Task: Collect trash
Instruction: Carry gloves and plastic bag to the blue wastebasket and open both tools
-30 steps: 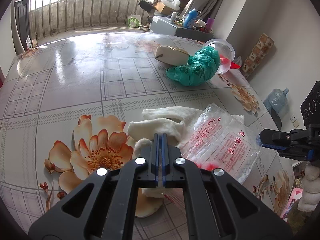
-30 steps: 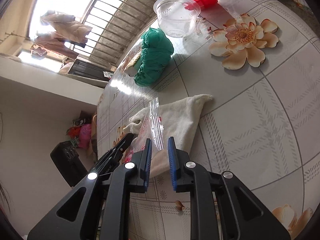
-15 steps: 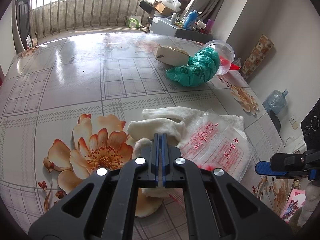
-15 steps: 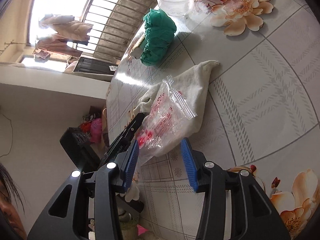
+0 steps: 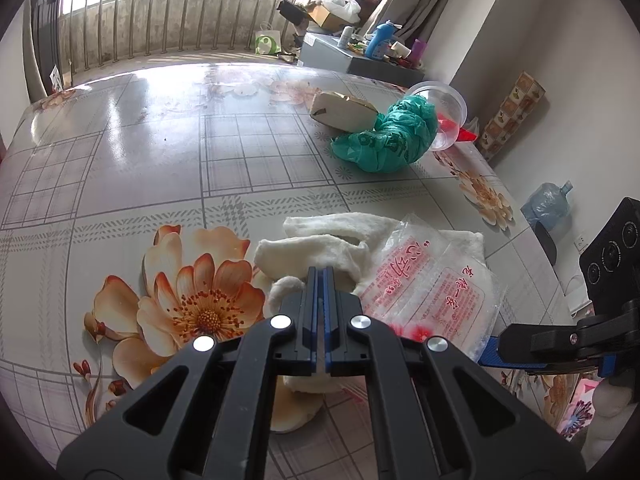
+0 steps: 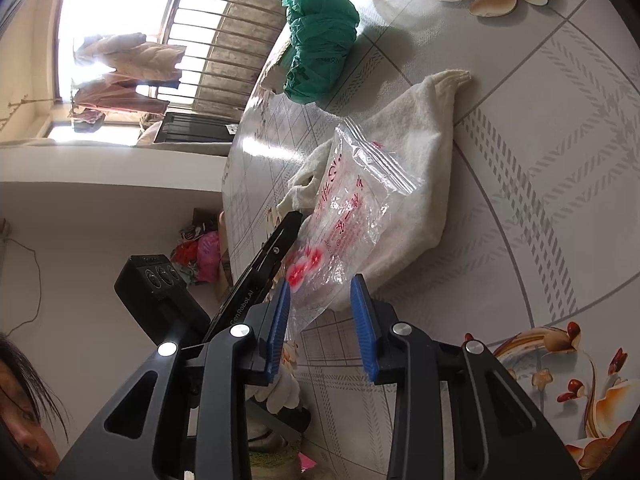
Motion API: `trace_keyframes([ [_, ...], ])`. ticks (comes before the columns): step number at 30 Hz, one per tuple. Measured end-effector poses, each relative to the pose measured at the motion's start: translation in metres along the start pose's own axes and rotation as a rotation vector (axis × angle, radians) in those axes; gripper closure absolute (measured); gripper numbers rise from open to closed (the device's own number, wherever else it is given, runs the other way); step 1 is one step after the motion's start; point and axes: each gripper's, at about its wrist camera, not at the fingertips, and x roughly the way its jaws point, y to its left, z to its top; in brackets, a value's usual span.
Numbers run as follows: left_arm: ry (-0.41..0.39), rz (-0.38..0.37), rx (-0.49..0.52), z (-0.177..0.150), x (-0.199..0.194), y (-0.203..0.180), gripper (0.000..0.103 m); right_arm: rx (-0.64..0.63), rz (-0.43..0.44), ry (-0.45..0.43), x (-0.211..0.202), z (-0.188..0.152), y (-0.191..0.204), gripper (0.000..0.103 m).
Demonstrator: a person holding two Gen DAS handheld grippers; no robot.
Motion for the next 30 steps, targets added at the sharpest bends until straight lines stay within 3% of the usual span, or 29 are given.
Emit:
trace_keyframes([
  [9,-0.001,-0.001,0.001,0.000,0.000,0.001,0.103,0.040,-0.026,-0.054,0.010,0.006,-0.013,0.075],
  [16,0.000,-0.011,-0.007,0.001,0.000,0.001,0.103,0.049,-0.014,-0.097,0.013,0.008,-0.016,0.094],
  [22,-0.052,-0.049,-0.027,0.009,-0.019,-0.001,0.103,0.001,-0.001,-0.191,-0.021,0.010,-0.005,0.099],
  [30,-0.137,-0.130,0.008,0.032,-0.059,-0.036,0.103,-0.038,0.004,-0.386,-0.099,0.009,-0.002,0.099],
])
